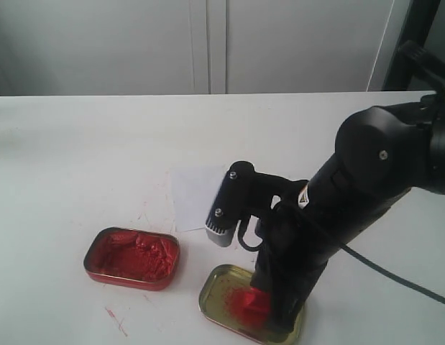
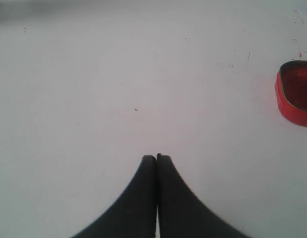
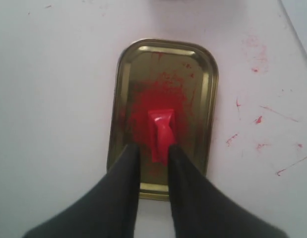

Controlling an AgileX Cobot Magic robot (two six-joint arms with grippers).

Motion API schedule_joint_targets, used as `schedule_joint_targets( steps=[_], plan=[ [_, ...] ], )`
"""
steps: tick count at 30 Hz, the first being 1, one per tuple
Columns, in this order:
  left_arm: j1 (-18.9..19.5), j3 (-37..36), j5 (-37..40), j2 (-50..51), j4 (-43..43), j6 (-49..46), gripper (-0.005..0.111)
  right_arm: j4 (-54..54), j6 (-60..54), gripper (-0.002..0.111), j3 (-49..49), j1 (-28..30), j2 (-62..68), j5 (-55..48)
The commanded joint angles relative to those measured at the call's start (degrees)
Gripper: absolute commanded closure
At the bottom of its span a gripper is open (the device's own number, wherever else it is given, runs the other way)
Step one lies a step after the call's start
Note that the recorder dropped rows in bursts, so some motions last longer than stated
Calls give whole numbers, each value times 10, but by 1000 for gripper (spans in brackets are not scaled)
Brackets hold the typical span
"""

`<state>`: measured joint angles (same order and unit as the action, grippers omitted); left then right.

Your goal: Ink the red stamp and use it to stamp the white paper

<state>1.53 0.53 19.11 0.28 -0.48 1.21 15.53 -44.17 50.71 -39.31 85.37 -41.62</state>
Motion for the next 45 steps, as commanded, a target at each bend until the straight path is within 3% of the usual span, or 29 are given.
schedule_joint_targets(
  steps=[1,7,45],
  plan=[
    [2,-5,4,-3,-3,0,107,8,-72,78,0,-2,2,-2],
    [2,-5,4,-3,-3,0,107,8,-114,69,0,-2,2,-3],
    [2,-5,4,-3,-3,0,107,3,-109,69,0,-2,139,69]
  ],
)
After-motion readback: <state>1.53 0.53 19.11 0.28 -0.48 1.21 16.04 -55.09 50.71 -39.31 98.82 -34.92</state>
